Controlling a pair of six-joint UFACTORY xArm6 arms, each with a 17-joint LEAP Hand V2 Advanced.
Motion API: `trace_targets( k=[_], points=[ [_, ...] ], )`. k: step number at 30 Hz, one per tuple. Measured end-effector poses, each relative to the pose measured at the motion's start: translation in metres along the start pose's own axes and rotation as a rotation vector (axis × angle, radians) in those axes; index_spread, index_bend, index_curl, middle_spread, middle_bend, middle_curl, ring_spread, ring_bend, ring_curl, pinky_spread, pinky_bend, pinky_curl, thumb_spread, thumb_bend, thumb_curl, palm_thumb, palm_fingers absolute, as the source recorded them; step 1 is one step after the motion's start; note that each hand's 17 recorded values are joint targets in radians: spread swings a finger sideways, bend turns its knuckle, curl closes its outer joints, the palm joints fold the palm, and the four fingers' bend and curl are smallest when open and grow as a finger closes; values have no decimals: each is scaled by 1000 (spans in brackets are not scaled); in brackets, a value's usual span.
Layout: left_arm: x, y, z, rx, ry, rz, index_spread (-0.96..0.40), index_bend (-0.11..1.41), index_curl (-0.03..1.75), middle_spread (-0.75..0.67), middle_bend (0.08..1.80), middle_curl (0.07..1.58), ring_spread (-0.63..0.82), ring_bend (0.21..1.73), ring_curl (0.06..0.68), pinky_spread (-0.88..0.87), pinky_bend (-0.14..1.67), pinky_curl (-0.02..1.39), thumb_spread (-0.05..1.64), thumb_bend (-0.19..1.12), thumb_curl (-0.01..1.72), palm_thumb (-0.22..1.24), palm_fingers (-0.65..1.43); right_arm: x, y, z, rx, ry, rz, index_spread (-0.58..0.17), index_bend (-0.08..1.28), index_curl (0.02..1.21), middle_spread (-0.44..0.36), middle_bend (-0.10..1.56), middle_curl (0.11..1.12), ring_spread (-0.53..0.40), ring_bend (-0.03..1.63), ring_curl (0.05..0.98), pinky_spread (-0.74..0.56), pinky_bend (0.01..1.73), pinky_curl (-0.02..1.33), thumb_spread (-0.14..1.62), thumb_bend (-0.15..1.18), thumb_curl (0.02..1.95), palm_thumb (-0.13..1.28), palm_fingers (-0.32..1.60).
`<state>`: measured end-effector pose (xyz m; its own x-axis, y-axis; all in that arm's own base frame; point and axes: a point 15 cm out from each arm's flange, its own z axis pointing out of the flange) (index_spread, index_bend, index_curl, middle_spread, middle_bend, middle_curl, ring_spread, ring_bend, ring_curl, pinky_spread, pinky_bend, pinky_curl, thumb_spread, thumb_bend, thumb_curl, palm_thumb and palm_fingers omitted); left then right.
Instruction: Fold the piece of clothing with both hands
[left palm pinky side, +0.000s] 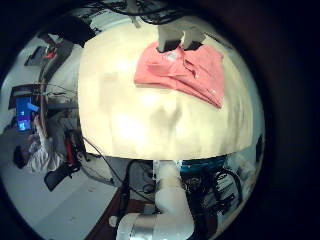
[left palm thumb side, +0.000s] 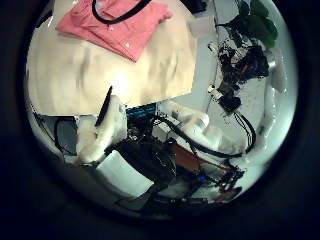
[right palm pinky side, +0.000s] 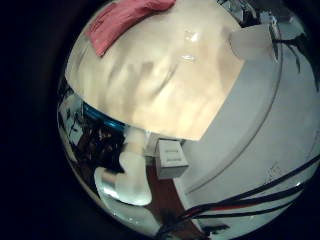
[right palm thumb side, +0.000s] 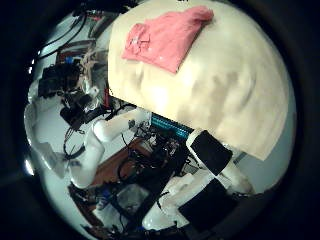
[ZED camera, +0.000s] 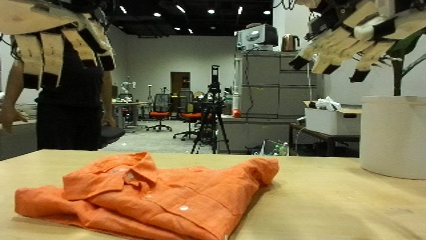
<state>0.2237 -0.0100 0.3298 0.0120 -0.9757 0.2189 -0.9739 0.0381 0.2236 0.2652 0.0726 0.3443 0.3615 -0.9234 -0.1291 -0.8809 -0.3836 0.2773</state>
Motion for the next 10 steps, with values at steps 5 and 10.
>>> trace_targets(
  k=[5,10],
  points=[
    [-4,0,0,3,2,-11,96,158,283,220,233,352,488,457,216,470,349,305,1191,-14,375,621,100,-2,2,-3,11,2,-4,-259,182,322,180,189,310,287,187,219,364,211,322,1267,-13,298,733,44],
    [-6,-1,1,7,1,-25,95,155,284,216,242,353,481,451,214,463,341,304,1188,-15,380,628,111,-2,5,-7,27,4,-7,-259,181,322,178,189,309,286,187,216,365,207,324,1272,-13,293,725,45]
  ],
)
